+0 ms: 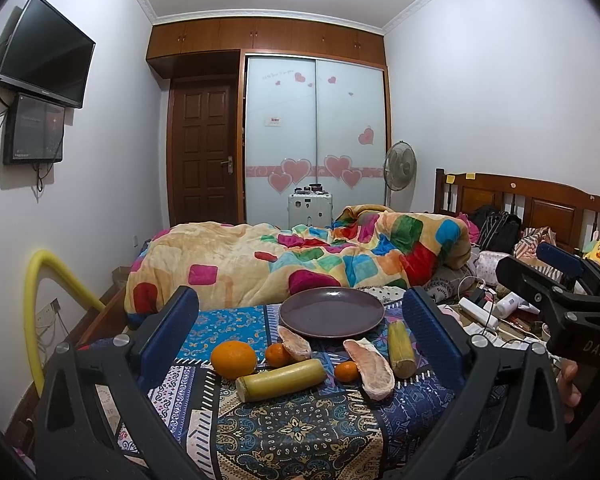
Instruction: Organize fruits
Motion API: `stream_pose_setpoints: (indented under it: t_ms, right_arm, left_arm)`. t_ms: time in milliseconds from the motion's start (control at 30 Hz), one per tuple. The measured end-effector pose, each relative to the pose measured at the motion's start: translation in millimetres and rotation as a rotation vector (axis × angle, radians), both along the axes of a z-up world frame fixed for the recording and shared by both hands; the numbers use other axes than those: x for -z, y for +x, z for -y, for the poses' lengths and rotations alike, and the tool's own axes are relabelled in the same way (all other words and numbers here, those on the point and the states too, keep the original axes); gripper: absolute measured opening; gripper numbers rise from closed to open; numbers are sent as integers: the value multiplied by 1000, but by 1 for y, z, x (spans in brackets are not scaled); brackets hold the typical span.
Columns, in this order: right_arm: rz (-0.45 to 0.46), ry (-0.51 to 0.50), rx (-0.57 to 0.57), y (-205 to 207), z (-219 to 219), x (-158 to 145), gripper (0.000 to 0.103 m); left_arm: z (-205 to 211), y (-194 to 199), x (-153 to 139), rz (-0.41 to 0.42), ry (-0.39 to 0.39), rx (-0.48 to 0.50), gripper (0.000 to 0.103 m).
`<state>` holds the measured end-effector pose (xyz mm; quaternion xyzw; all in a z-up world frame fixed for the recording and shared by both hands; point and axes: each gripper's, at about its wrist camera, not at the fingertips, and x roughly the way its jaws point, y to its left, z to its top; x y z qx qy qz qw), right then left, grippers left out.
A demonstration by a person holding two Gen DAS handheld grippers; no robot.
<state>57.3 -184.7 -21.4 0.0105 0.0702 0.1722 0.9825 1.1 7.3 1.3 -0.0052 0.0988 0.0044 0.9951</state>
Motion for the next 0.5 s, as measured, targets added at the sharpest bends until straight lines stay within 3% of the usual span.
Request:
stream_pose_setpoints:
  t_ms: [500]
  right_arm:
    - [-5, 0, -2, -1, 4, 1, 103]
  left_arm:
    - [0, 5, 4, -7, 1, 1, 103]
